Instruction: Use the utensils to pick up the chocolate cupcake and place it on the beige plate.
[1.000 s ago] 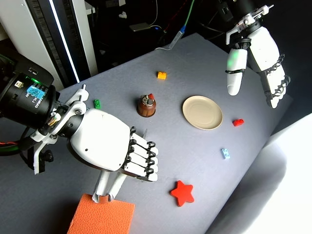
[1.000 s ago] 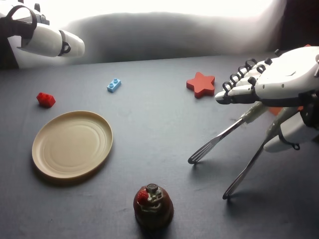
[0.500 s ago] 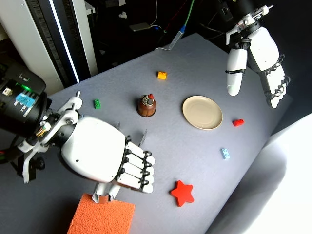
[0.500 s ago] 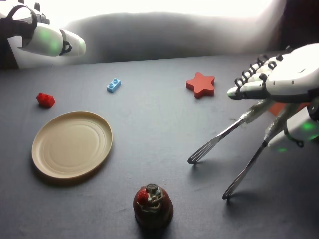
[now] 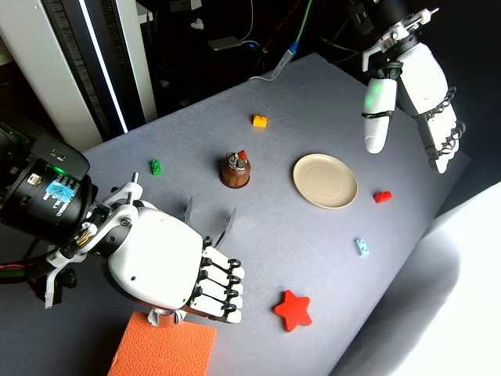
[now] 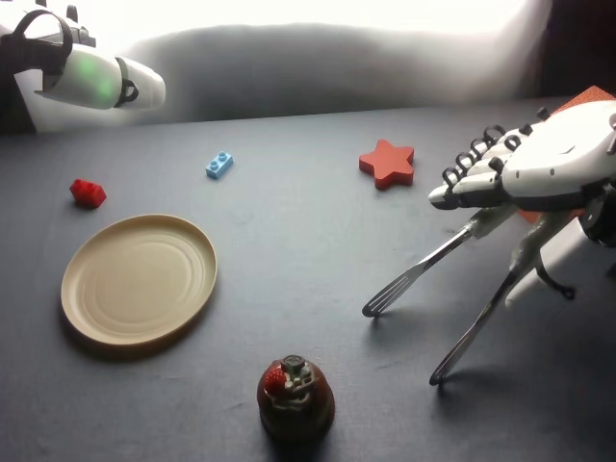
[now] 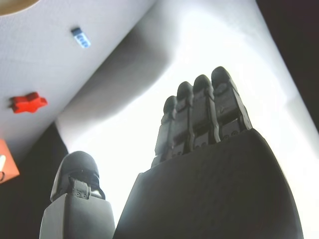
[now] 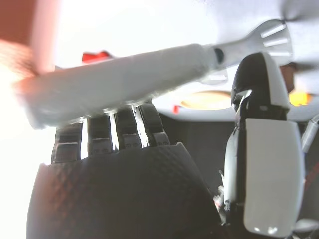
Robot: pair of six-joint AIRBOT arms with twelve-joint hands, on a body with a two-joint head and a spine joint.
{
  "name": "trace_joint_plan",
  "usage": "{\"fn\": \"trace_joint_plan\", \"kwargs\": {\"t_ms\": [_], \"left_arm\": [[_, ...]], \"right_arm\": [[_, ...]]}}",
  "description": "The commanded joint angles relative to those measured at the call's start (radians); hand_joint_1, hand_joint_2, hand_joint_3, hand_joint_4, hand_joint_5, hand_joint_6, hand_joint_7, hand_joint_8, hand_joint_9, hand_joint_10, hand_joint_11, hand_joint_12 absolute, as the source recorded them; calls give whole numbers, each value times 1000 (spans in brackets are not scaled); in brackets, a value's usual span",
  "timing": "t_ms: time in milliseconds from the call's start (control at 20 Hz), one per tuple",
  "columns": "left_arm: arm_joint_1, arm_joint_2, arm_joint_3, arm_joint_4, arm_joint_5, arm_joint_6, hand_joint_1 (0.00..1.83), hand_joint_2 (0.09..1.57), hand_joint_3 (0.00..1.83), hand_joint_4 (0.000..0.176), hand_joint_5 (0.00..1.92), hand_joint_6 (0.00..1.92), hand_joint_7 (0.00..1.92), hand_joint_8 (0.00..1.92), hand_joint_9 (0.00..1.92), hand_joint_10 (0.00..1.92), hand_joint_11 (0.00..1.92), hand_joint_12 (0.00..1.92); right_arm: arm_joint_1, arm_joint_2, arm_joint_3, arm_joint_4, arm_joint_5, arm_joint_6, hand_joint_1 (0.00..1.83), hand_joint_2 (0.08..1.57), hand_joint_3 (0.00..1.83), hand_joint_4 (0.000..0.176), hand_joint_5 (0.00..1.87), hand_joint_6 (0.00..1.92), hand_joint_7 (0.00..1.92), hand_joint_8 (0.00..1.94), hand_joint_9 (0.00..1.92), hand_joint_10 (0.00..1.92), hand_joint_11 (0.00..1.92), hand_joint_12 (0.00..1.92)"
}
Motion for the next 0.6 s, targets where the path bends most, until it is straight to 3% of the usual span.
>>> {"fn": "trace_joint_plan", "kwargs": {"t_ms": [0,100,350,450,550], "left_arm": [[-4,6,-3,65,-16,1,86,1134,0,0,91,7,125,8,57,4,17,47],[-4,5,-1,65,-17,0,79,1130,1,0,92,1,122,0,61,0,0,120],[-4,5,0,65,-17,-1,63,1127,0,0,58,1,89,2,44,2,0,69],[-4,5,-1,65,-17,-1,88,1130,0,0,61,1,85,1,43,1,0,44],[-3,6,0,65,-17,-1,107,1125,0,0,72,4,100,6,61,7,12,52]], "right_arm": [[5,7,3,5,73,-4,505,956,0,0,0,0,0,0,0,0,0,0],[1,4,9,5,82,-11,524,953,0,0,0,0,0,0,0,0,0,0],[-14,-14,33,8,90,-19,510,980,0,0,0,0,0,0,0,0,0,0],[-21,-19,41,9,90,-20,730,1021,13,0,0,0,0,0,0,0,0,0],[-26,-22,45,9,90,-20,759,1085,37,0,0,0,0,0,0,0,0,0]]}}
